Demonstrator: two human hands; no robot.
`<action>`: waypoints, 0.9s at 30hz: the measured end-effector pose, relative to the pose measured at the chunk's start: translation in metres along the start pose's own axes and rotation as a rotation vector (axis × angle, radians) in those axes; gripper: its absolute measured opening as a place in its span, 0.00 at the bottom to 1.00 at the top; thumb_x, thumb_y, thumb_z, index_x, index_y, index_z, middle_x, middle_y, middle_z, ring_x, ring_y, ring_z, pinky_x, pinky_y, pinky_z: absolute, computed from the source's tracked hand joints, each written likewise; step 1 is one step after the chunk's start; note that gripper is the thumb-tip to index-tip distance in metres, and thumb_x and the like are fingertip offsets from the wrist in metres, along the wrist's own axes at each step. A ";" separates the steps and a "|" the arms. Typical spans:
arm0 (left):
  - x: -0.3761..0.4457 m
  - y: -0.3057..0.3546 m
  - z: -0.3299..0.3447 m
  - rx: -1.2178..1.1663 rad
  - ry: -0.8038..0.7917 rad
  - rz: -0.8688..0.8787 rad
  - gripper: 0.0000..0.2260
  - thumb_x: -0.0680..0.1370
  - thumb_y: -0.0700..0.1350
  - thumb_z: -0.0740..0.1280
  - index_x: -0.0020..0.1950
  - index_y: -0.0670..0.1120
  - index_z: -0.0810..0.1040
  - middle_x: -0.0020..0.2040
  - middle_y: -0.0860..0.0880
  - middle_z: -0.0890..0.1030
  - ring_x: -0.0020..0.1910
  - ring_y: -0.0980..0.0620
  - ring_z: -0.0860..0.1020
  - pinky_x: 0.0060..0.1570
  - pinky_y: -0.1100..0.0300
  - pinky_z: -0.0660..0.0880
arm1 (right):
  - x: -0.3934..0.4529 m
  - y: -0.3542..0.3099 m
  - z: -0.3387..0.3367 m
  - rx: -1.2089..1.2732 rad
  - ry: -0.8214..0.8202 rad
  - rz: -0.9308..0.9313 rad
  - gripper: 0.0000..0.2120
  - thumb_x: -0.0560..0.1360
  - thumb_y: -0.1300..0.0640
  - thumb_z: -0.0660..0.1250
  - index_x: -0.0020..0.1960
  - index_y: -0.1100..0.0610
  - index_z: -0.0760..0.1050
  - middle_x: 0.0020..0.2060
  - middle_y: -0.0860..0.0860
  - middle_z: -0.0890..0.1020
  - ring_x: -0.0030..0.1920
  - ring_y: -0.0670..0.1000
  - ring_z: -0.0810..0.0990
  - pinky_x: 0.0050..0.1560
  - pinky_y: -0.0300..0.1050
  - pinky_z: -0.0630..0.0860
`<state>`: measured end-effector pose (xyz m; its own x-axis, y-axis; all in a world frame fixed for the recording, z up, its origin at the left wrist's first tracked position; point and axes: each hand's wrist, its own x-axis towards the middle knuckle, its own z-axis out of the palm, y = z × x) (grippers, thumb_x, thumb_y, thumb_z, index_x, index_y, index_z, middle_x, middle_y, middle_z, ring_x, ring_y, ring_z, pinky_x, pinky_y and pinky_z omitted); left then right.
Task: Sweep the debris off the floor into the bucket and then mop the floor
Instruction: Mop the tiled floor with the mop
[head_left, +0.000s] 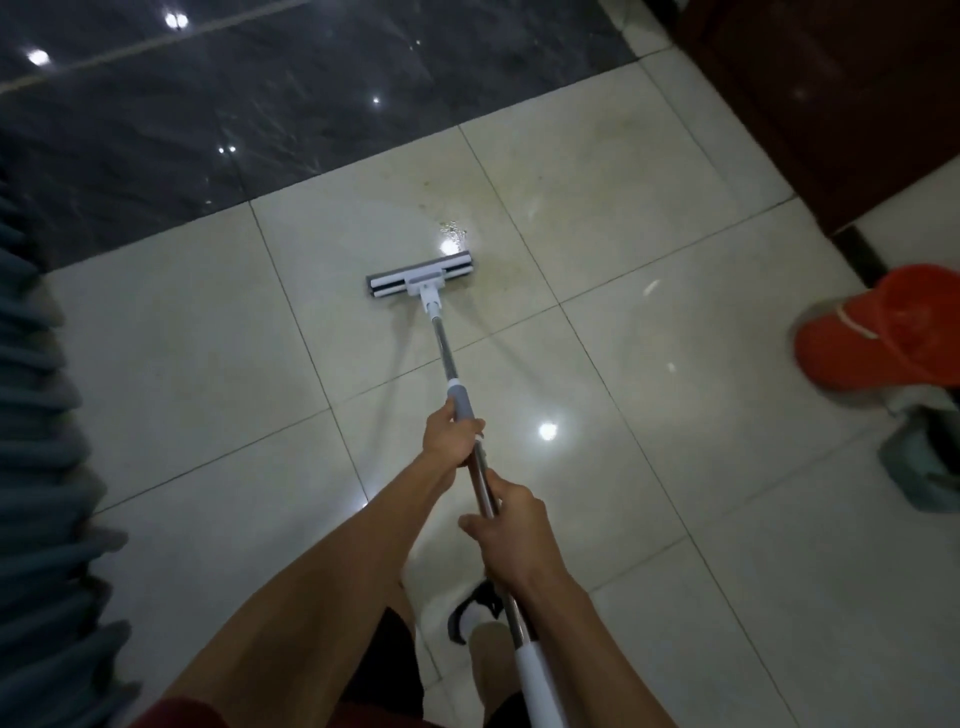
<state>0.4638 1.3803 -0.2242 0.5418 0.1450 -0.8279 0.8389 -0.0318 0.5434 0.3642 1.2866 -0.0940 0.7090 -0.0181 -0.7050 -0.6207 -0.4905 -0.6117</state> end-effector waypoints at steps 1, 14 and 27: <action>-0.008 -0.011 -0.002 0.018 -0.001 0.000 0.20 0.77 0.39 0.71 0.69 0.42 0.75 0.49 0.38 0.82 0.40 0.40 0.81 0.50 0.38 0.82 | -0.011 0.006 0.007 0.000 0.009 0.007 0.29 0.76 0.60 0.71 0.74 0.48 0.68 0.47 0.52 0.82 0.44 0.49 0.81 0.47 0.39 0.79; -0.090 -0.121 -0.089 0.164 -0.145 0.062 0.31 0.75 0.39 0.74 0.77 0.45 0.69 0.57 0.35 0.82 0.40 0.39 0.82 0.49 0.39 0.83 | -0.153 0.023 0.137 0.096 0.177 0.126 0.33 0.75 0.67 0.62 0.76 0.44 0.65 0.38 0.52 0.79 0.34 0.53 0.80 0.38 0.47 0.83; -0.200 -0.263 -0.081 0.221 -0.170 0.123 0.31 0.76 0.40 0.72 0.78 0.46 0.67 0.59 0.36 0.82 0.41 0.42 0.81 0.49 0.47 0.83 | -0.282 0.142 0.186 0.150 0.201 0.136 0.33 0.75 0.65 0.62 0.74 0.40 0.66 0.37 0.52 0.79 0.31 0.51 0.78 0.35 0.50 0.83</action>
<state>0.1303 1.4395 -0.1906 0.6256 -0.0399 -0.7791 0.7473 -0.2561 0.6132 0.0137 1.3841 -0.0484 0.6590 -0.2546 -0.7078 -0.7464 -0.3376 -0.5735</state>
